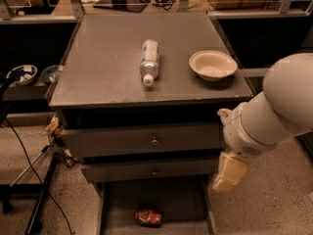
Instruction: Pick coke can from bottom drawer and place on counter
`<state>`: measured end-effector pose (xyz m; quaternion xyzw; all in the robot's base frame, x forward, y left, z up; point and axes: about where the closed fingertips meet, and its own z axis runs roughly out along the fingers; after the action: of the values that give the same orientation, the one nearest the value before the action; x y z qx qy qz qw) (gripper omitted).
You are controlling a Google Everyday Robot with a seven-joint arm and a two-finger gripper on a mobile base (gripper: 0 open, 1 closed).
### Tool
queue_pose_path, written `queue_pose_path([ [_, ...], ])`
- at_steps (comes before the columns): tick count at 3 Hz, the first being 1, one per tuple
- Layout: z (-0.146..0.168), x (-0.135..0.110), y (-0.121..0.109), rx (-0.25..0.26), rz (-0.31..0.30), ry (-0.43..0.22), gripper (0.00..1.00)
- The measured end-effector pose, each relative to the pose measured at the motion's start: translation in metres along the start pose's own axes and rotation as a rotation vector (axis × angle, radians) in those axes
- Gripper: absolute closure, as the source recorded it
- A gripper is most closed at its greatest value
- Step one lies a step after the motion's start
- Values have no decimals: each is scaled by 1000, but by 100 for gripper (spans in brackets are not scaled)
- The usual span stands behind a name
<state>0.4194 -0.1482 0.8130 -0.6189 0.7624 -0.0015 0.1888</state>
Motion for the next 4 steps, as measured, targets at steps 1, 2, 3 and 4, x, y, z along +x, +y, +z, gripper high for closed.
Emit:
queue_pose_path([
  [1,24,-12,18,-7,-16,11,0],
  [2,88,-27,40,-35,-12,18,0],
  [3,89,-28,41,-30,-13,15,0],
  [4,130,-36,56,-61,-33,17,0],
])
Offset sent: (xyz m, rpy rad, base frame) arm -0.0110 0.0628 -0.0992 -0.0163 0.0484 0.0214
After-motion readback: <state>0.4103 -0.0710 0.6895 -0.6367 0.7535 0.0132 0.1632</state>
